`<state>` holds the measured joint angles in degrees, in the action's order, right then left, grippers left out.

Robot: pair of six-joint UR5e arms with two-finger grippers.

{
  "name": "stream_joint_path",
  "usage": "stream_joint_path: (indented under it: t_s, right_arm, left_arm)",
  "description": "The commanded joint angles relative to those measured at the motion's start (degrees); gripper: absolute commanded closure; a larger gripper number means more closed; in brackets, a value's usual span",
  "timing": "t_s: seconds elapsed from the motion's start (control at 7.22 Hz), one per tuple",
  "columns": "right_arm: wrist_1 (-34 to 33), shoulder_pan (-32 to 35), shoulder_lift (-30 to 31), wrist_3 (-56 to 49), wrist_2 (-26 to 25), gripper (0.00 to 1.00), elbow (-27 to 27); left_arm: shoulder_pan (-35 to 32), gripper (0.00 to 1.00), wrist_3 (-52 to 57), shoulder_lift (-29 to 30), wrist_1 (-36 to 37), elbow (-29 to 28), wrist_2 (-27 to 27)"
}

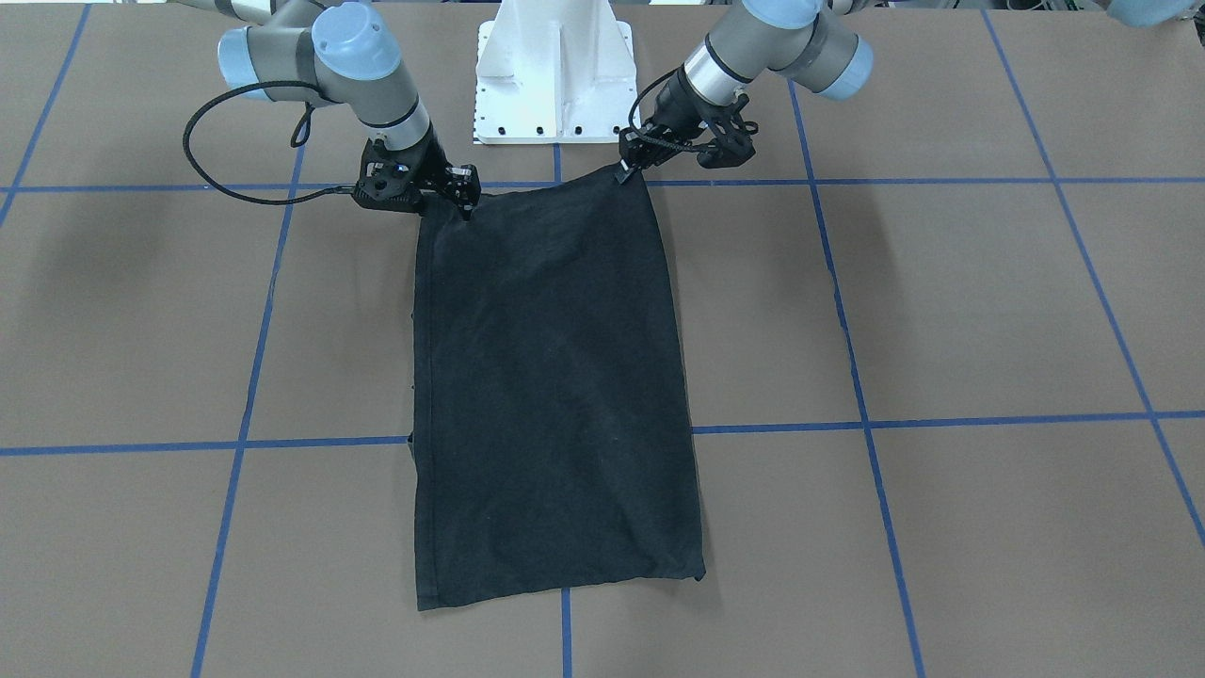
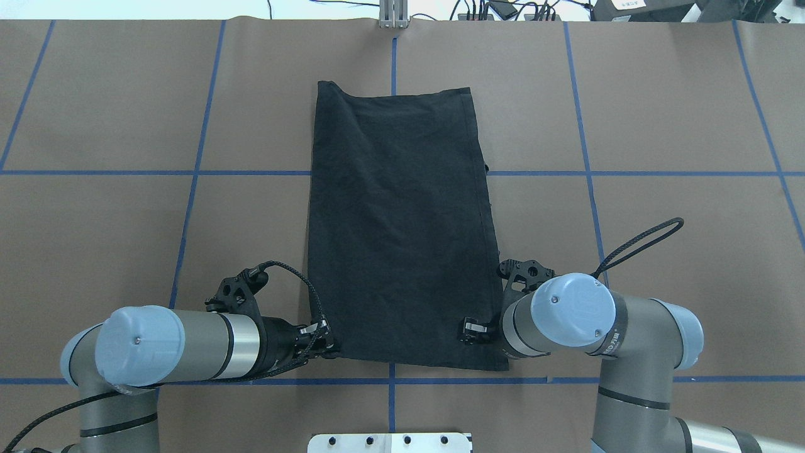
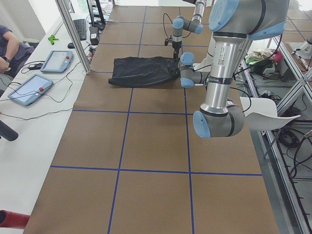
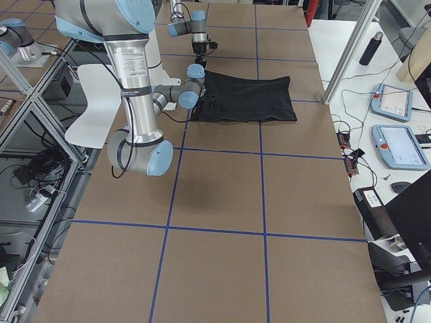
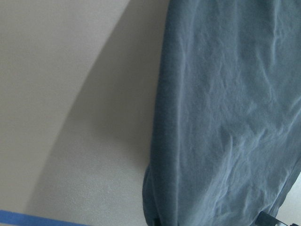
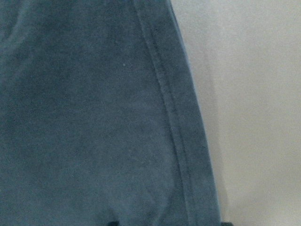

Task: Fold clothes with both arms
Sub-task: 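Grasp the other near corner of the shirt with the right gripper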

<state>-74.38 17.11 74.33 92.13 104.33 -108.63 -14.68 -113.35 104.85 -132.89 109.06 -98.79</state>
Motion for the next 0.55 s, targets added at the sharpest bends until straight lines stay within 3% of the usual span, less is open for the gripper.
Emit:
stream_joint_path:
  t_s: [0.0, 0.42]
  right_arm:
    - [-2.68, -0.06, -0.15, 0.07, 0.09, 0.13, -0.96]
    - [-3.49, -0.67, -0.07, 0.07, 0.09, 0.12, -0.88]
  left_arm:
    - [0.0, 1.0, -0.29, 0.0, 0.0, 0.02, 0.0]
    - [0.09, 1.0, -0.29, 0.0, 0.0, 0.02, 0.0]
